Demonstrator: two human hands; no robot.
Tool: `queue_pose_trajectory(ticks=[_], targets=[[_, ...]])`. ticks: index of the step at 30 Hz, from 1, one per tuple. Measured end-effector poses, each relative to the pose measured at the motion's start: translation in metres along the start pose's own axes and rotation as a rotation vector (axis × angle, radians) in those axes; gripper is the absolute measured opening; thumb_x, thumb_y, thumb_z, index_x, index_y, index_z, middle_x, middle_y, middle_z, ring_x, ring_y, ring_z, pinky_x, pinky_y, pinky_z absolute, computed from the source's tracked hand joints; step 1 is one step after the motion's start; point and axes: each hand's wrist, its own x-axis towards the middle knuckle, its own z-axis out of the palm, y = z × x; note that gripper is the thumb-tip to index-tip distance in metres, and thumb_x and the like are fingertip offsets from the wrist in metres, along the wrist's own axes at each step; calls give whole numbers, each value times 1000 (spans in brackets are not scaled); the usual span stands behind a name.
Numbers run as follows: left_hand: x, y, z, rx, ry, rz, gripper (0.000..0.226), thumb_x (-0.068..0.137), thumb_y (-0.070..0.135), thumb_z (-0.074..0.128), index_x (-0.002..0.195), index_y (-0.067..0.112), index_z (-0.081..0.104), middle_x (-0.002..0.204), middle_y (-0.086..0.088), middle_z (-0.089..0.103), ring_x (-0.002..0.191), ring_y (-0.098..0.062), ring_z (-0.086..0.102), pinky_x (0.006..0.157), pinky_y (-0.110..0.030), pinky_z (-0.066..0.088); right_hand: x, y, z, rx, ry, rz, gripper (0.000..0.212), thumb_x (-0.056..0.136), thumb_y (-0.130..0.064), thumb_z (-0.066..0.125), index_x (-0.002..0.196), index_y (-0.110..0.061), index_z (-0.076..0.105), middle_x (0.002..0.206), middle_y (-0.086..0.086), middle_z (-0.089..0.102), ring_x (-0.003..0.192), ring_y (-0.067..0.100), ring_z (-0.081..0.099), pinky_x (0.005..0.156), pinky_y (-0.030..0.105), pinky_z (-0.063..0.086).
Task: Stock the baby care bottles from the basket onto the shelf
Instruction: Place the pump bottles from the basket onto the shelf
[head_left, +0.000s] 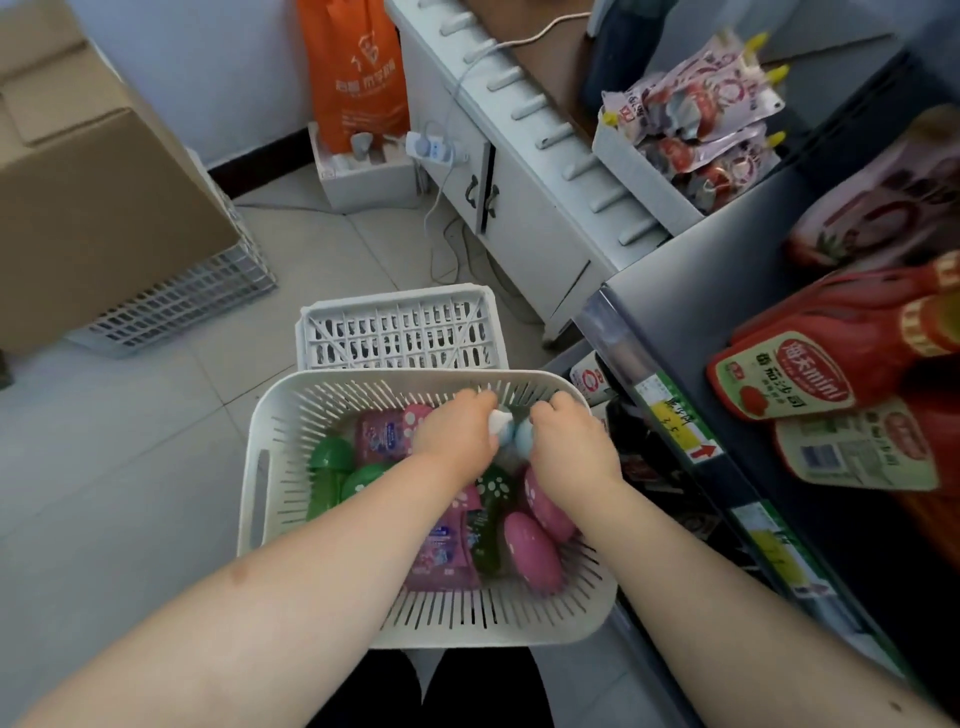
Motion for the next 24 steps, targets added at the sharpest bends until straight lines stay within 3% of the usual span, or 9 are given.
queue_pose_trajectory(ticks=[7,11,15,18,24], targets=[[-47,1,-48,-181,148,34,19,81,25,66,98,22,59,104,1,58,92,-20,56,80,-38,50,-38,-2,-50,263,148,174,26,89,-20,55,113,-11,62,110,9,60,102,27,58,83,35,49],[-76,-3,-87,-236,202,70,20,82,24,67,101,25,60,93,8,62,87,-15,58,73,-30,46,-70,-13,-90,345,121,257,32,88,-23,55,120,-18,60,115,7,64,105,26,59,84,32,50],[-107,3,-131,-234,272,179,27,82,26,68,108,22,63,96,8,62,88,-13,55,70,-25,37,-121,-24,-131,410,269,244,31,84,-19,60,113,-14,68,112,5,68,109,22,59,88,28,45],[-127,17,-160,-242,296,289,21,82,26,67,103,25,64,93,9,63,86,-12,56,61,-21,36,-161,-32,-160,392,352,233,31,84,-21,60,113,-15,68,115,2,67,110,19,58,89,26,43],[-171,74,-210,-227,341,527,11,79,26,69,89,29,65,84,13,66,79,-9,58,59,-19,37,-235,-42,-209,314,503,262,33,84,-28,59,115,-23,67,113,-3,67,103,17,60,85,29,50]])
